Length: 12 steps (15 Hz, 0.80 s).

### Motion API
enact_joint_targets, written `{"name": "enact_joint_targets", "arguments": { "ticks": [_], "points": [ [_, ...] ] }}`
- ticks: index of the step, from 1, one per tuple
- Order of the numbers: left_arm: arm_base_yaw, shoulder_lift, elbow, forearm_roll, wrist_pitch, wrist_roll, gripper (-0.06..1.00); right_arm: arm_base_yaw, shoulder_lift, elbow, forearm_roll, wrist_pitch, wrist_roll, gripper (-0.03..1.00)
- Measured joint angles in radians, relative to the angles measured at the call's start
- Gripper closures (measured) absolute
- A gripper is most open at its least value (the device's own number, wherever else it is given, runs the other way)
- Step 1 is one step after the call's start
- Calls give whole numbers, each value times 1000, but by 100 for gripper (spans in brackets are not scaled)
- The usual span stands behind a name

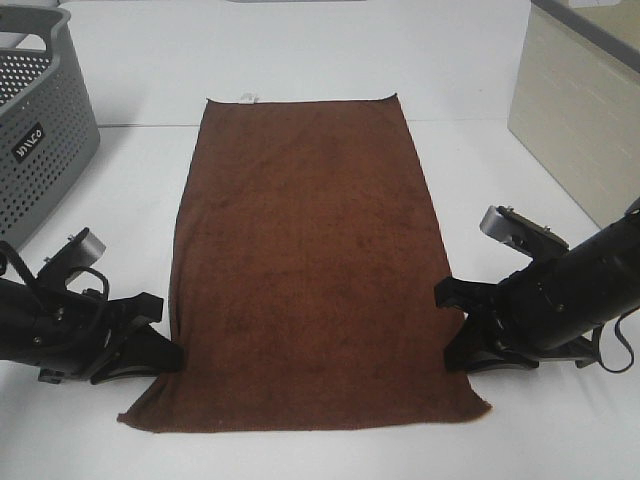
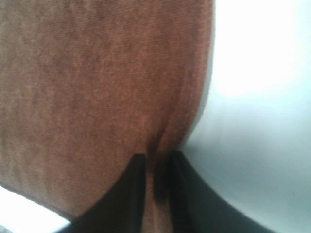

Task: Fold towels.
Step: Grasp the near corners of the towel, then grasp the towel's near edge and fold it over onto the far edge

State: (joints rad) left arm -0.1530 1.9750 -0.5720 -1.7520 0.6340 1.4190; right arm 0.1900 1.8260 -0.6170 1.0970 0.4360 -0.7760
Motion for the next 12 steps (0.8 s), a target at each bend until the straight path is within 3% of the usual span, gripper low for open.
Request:
{"name": "enact_joint_targets", "arguments": {
  "ticks": [1, 4, 8, 12],
  "points": [
    [0, 1, 0, 3, -7, 0, 91, 0, 0, 0, 0, -1, 7, 96],
    [-2, -12, 1, 7, -18, -35, 93, 0, 0, 0, 0, 3, 48, 97],
    [-2, -94, 22, 163, -29, -190, 93, 0, -45, 40, -20, 45, 77, 97],
    [-2, -162, 105, 192, -30, -210, 93, 0, -114, 125, -27, 53, 78, 97]
  ]
}}
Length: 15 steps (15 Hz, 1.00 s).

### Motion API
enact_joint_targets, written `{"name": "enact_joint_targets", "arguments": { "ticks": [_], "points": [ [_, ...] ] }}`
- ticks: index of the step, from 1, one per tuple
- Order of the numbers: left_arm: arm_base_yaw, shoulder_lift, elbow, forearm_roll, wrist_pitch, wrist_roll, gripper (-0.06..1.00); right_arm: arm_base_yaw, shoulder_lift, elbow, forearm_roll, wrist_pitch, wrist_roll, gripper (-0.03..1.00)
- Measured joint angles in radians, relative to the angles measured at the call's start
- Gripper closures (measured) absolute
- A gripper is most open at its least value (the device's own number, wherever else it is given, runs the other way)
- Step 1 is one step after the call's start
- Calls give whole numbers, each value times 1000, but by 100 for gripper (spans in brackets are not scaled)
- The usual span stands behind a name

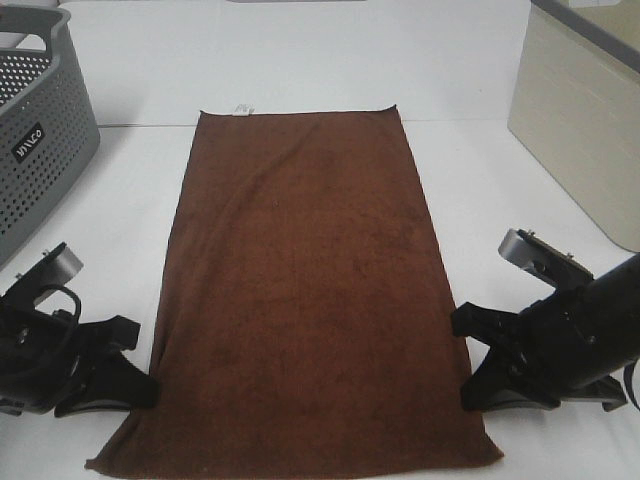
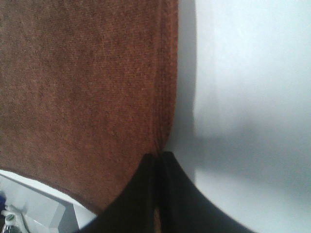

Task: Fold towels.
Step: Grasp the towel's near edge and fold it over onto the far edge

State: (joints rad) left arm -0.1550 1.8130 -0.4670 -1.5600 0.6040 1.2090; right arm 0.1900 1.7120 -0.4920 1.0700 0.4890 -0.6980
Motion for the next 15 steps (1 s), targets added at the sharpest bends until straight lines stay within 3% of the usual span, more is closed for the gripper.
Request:
{"name": "enact_joint_targets", "arguments": {
  "ticks": [7, 11, 15],
  "points": [
    [0, -77, 113, 13, 6, -1, 93, 0, -100, 81, -5, 85, 7, 97],
    [0, -77, 91, -49, 7, -33, 93, 0, -101, -63, -71, 117, 67, 97],
    [0, -76, -84, -45, 1, -153, 93, 0, -70, -263, -245, 134, 226, 97]
  ]
}}
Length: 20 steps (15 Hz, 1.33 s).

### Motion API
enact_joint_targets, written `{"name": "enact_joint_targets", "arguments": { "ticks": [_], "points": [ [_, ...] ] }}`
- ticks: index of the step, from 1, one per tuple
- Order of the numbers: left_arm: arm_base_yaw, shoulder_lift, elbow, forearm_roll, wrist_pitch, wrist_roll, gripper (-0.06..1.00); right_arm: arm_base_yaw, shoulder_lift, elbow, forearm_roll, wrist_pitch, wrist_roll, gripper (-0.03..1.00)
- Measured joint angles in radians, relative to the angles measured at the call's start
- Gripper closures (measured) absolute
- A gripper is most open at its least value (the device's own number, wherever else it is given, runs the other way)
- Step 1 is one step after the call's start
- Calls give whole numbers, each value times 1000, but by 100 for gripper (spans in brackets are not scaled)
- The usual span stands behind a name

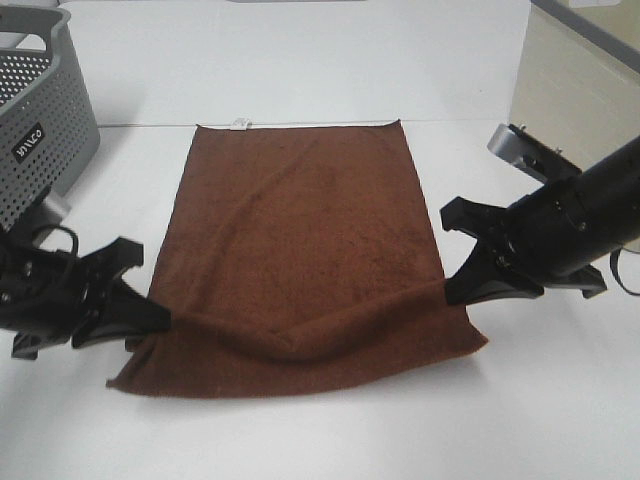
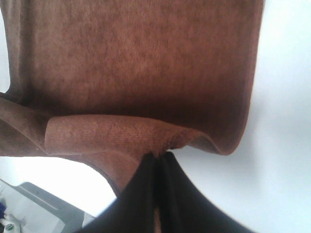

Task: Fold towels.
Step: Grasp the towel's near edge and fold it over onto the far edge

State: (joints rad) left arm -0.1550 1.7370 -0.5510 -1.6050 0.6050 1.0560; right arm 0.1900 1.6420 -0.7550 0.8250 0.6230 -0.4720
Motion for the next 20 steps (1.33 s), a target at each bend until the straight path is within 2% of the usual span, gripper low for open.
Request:
{"name": "enact_joint_targets", "arguments": {
  "ticks": [1, 3, 5, 7, 9, 15, 18, 20],
  "points": [
    [0, 0, -58, 18, -9, -25, 93, 0, 24, -49, -35, 6, 29, 97],
    [0, 1, -227, 108, -79, -109, 93, 0, 102, -195, -103, 29, 87, 97],
    [0, 3, -343, 179, -144, -169, 93, 0, 178, -345, -127, 46, 114, 97],
    [0, 32, -457, 220, -189, -185, 93, 0, 253, -483, -138, 49, 122, 97],
    [0, 95, -544, 232, -196, -190, 93, 0, 330, -623, -147, 51, 147, 97],
    [0, 318, -799, 235, -256, -191, 93, 0, 529, -957, -273, 44, 214, 97],
    [0, 424, -945, 235, -258, -191, 93, 0, 587, -1056, -359, -24, 247, 97],
    [0, 477, -1020, 235, -293, -191, 93, 0, 621, -1116, -380, -57, 250, 97]
  ]
}}
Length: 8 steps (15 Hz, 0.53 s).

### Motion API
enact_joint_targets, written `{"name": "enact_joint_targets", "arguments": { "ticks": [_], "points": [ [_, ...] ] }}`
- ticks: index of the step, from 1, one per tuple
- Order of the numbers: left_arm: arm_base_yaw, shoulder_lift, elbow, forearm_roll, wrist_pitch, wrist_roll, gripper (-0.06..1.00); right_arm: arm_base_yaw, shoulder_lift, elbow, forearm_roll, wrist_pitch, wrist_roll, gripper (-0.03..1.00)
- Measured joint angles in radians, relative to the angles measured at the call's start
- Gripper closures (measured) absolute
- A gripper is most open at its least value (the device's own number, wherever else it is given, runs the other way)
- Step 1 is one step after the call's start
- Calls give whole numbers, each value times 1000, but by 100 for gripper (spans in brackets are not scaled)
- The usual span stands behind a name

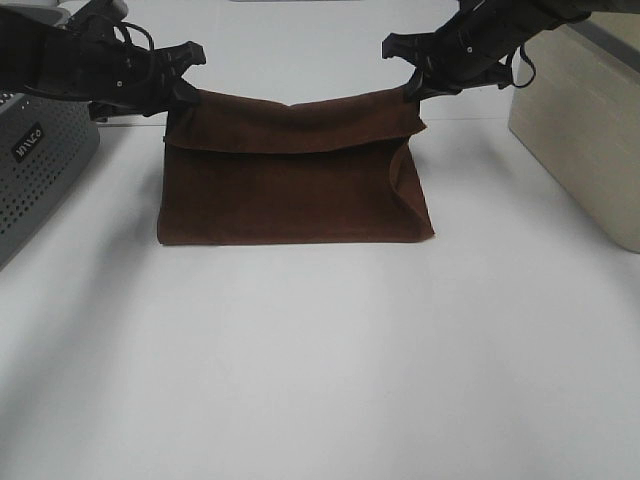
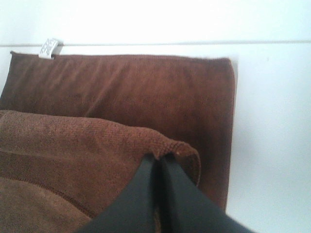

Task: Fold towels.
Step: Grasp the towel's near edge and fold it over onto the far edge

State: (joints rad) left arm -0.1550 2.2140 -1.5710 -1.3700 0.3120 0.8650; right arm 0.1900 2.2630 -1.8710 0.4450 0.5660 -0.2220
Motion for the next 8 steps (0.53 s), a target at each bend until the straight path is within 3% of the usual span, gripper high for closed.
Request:
{"name": "enact_joint_targets", "arguments": {
  "ticks": [4, 6, 8],
  "points": [
    [0, 85, -101, -2, -62, 0, 93, 0, 98, -91, -5, -29, -1, 97],
    [0, 169, -205, -2, -78, 5, 93, 0, 155, -118, -7, -90, -1, 97],
    [0, 211, -258, -1, -78, 8, 84, 0, 175, -120, -7, -128, -1, 97]
  ]
}}
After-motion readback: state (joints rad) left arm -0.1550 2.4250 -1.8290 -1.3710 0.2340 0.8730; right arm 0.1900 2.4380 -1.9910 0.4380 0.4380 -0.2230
